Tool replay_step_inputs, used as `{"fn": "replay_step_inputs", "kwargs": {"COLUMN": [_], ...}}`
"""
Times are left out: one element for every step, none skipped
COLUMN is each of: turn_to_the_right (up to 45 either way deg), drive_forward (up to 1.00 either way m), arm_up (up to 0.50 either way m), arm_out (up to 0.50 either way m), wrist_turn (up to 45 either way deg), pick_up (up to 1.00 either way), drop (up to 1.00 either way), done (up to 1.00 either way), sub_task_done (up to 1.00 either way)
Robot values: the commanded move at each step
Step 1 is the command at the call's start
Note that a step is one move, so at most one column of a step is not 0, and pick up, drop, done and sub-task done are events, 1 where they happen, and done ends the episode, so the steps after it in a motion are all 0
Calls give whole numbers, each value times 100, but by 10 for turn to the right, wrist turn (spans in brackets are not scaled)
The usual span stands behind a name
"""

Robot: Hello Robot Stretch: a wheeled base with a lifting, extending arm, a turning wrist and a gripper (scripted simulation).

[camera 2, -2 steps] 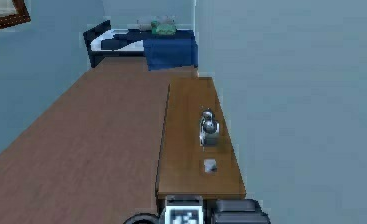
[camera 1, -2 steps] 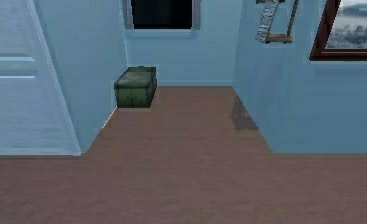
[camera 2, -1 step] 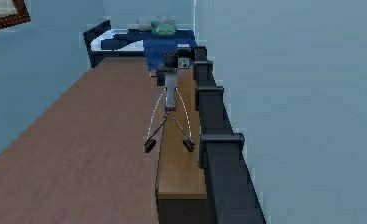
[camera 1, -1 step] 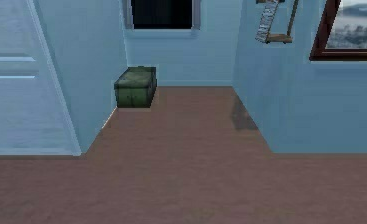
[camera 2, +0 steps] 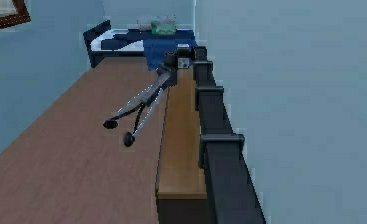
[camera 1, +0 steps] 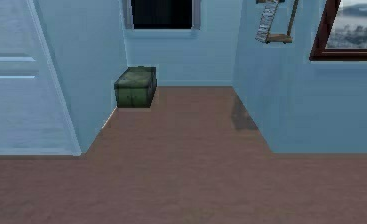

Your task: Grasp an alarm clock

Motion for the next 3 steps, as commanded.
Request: {"fn": "replay_step_inputs", "kwargs": {"turn_to_the_right": [0,0,0], "drive_forward": [0,0,0], "arm_up": [0,0,0], "arm_out": [0,0,0], "wrist_turn": [450,450,450], "pick_up": [0,0,0], "drop": [0,0,0], "done": [0,0,0], "sub_task_done": [0,0,0]}}
